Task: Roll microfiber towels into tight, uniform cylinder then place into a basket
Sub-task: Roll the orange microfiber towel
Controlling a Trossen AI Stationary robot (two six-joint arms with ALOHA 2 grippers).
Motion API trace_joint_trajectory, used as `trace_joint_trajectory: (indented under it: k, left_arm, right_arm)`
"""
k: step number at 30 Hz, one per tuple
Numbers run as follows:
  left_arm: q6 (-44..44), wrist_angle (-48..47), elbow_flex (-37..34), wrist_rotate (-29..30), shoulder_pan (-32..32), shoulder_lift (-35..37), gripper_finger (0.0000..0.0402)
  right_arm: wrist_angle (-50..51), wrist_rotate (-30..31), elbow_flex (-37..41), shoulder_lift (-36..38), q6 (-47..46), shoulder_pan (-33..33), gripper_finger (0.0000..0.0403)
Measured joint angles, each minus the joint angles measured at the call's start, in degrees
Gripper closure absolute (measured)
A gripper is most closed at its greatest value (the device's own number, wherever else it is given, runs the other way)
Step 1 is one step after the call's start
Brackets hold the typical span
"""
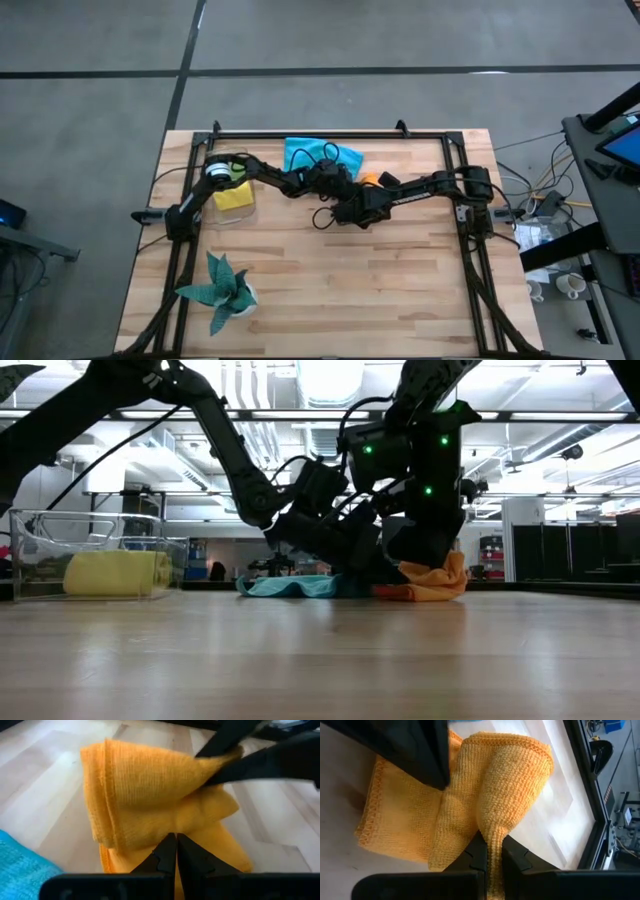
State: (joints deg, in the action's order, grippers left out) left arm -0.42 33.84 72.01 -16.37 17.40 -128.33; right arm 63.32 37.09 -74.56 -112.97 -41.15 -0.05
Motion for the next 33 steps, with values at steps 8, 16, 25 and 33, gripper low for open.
trace_joint_trajectory:
  k: [8, 16, 25, 33]
  left_arm:
    - [2.92, -4.89, -0.39, 4.60, 0.45, 1.03, 0.0402]
    - [2.90, -4.94, -1.24, 4.36, 0.36, 2.93, 0.0402]
    - [2.75, -1.05, -0.73, 2.74, 0.13, 3.69, 0.0402]
    - [3.90, -1.03, 1.98, 0.63, -0.09, 1.00, 0.0402]
  right_arm:
    - [-2.76, -1.52, 1.81, -0.02, 0.66, -0.55, 0.0390]
    - [-4.22, -2.98, 3.77, -0.07, 1.16, -1.12, 0.0390]
    - [-4.21, -2.81, 3.71, -0.02, 1.33, -1.10, 0.0390]
    - [-4.18, -2.83, 3.42, 0.00, 2.17, -1.10, 0.0390]
